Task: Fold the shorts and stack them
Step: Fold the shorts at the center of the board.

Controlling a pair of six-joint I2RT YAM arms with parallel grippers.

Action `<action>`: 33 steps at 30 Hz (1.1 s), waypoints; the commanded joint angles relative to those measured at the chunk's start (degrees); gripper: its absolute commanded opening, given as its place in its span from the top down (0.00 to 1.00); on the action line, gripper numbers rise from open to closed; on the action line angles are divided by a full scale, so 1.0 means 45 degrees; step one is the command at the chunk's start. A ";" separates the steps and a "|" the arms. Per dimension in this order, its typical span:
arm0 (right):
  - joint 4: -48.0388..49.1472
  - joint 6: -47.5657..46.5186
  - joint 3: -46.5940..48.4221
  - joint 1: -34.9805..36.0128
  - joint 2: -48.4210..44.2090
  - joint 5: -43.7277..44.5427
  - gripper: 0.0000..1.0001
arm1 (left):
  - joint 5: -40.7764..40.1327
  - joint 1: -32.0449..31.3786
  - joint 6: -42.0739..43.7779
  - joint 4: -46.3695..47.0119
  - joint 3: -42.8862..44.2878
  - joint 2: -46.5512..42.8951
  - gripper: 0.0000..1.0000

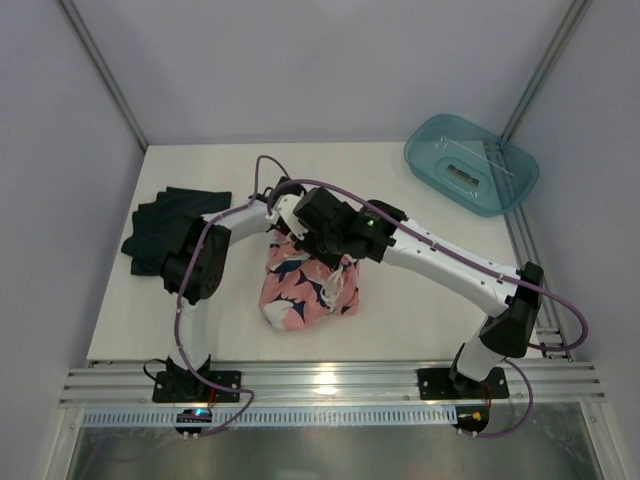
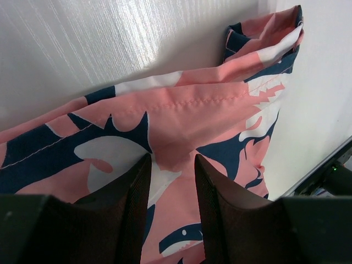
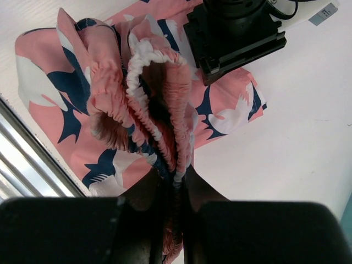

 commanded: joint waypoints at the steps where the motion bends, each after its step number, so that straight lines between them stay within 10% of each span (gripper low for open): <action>1: 0.0750 -0.0715 0.0214 -0.0546 0.0263 -0.0454 0.96 | -0.0548 -0.0084 0.0240 -0.0190 0.0007 -0.0255 0.60; 20: 0.1026 -0.1516 0.1400 -0.1680 0.2272 -0.0866 0.92 | -0.2129 0.4484 -0.1362 -0.2278 0.2898 -0.2892 0.47; 33: 0.0103 -0.1792 0.6075 -0.4453 0.6143 -0.1025 0.75 | -0.2248 0.4506 -0.0854 -0.3022 0.1689 -0.3673 0.46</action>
